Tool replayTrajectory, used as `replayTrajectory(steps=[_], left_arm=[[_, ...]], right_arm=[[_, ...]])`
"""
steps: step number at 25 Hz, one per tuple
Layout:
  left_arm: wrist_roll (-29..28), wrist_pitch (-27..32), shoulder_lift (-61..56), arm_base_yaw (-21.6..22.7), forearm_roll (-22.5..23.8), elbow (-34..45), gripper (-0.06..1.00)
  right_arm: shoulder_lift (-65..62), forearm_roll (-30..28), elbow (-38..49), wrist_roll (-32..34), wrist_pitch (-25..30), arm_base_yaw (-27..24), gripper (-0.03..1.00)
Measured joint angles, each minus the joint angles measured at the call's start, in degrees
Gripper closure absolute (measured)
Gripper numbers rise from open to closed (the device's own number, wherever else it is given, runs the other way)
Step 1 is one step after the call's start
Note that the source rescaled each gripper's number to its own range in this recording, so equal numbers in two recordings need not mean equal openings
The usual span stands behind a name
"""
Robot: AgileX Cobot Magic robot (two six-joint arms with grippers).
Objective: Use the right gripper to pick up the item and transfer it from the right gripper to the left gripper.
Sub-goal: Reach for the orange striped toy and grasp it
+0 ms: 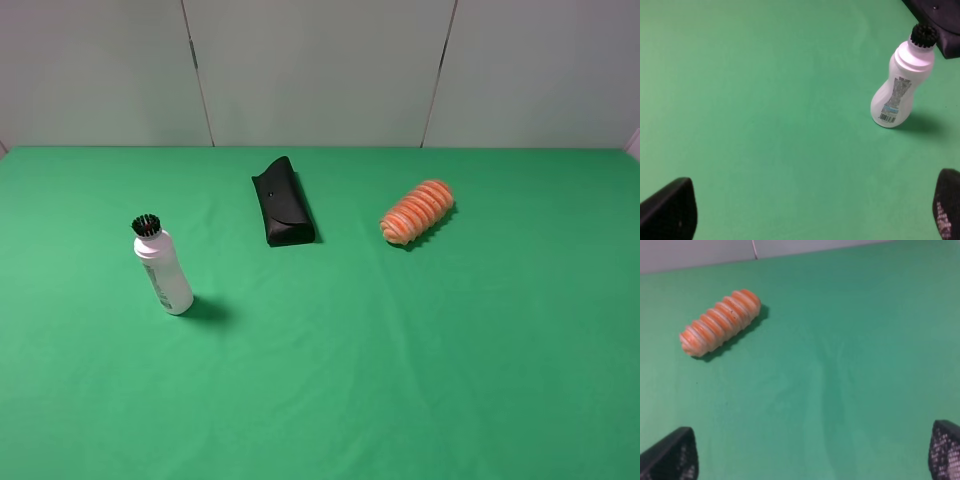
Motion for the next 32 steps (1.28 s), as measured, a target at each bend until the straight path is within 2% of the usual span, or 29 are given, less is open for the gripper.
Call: replayTrajectory(steps=[32], left_arm=[[0.00,0.00,0.00,0.00,0.00,0.00,-0.06]], right_arm=[[0.00,-0.25,0.00,0.21,0.07,0.00,-0.03]])
